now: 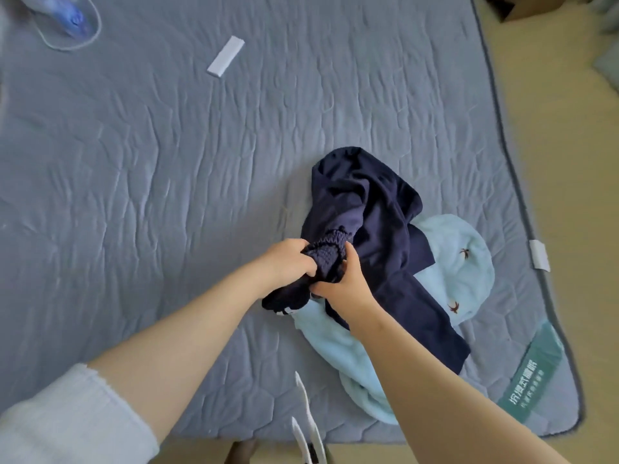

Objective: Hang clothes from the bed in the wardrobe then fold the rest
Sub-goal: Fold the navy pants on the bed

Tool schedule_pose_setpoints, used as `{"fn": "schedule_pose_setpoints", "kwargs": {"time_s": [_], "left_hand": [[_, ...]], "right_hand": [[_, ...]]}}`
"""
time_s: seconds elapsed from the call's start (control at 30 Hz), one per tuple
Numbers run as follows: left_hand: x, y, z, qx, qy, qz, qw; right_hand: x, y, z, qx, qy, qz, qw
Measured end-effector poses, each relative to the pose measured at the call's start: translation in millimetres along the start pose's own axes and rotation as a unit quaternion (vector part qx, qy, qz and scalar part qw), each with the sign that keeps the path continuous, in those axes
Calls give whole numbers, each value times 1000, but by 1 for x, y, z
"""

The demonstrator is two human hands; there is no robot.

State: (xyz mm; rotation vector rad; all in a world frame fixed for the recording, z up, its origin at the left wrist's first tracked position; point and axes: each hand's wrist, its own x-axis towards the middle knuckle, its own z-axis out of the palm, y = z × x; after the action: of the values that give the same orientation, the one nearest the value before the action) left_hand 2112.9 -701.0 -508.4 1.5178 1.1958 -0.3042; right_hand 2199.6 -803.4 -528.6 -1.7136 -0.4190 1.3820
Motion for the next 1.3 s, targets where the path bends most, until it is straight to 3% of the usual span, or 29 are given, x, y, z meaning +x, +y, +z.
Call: {"fn": "schedule_pose_setpoints", "kwargs": {"time_s": [0.1, 0.23, 0.43, 0.63, 0.87, 1.03, 1.2, 1.27, 1.3], "left_hand": [[-43, 23, -37, -64, -10, 7, 998], [-101, 69, -72, -93, -22, 50, 994], [-185, 128, -134, -130, 25, 111, 985], [-274, 185, -198, -145, 177, 222, 948], [-372, 253, -269, -193, 421, 314, 829], [-455, 291, -299, -201, 523, 407, 721], [-533, 311, -329, -205, 604, 499, 587], [-545, 310, -336, -161, 627, 522, 555], [-544, 308, -338, -126, 632, 521, 559]], "right_hand": [[-32, -36, 12, -57, -32, -17, 998], [-60, -98, 23, -93, -16, -64, 993], [-109, -203, 50, -118, 62, -172, 976], [-166, -323, 63, -135, 125, -333, 925], [-251, -438, 96, -73, 113, -490, 861], [-313, -508, 119, -30, 98, -596, 797], [-373, -565, 130, -54, 93, -693, 713], [-385, -575, 129, -56, 104, -710, 694], [-384, -576, 128, -52, 108, -709, 695]]}}
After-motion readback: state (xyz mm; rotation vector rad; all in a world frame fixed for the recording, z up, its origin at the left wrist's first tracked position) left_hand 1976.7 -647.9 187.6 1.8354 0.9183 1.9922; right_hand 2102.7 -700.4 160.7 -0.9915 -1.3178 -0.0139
